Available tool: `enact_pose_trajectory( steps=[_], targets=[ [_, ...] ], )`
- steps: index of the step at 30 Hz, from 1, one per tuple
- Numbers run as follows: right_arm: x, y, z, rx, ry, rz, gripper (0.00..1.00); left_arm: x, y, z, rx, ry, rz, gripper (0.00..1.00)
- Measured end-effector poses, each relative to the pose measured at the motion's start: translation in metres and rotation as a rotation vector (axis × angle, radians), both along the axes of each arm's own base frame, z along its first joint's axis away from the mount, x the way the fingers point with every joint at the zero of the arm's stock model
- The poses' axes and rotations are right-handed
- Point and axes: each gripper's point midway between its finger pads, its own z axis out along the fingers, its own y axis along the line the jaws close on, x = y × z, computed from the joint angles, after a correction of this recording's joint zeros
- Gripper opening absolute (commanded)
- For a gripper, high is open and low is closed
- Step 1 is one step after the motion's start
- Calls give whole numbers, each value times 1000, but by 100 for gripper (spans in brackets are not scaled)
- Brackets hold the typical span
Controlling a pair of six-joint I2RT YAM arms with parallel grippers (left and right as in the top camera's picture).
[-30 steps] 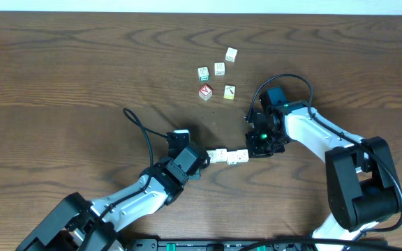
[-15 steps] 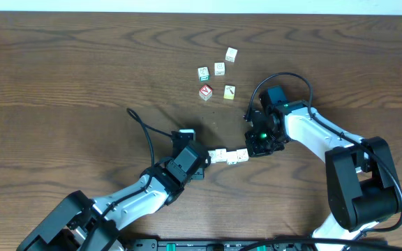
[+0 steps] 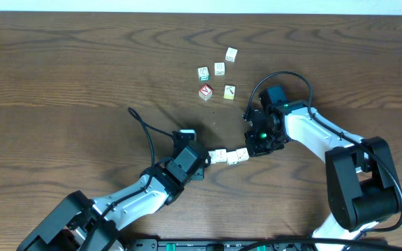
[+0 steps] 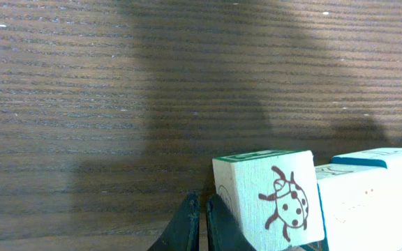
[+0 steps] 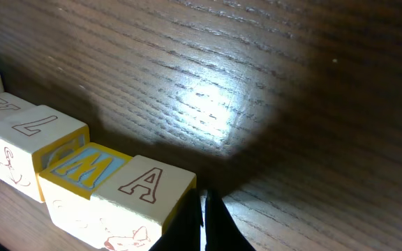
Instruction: Lift 5 blocks
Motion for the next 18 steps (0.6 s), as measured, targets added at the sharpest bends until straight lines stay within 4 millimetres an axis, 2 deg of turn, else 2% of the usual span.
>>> enact_pose_trajectory(
  steps=[18],
  targets=[
    [-5, 4, 2, 16, 58, -82, 1, -4, 4, -1, 22, 20, -2, 8]
  ],
)
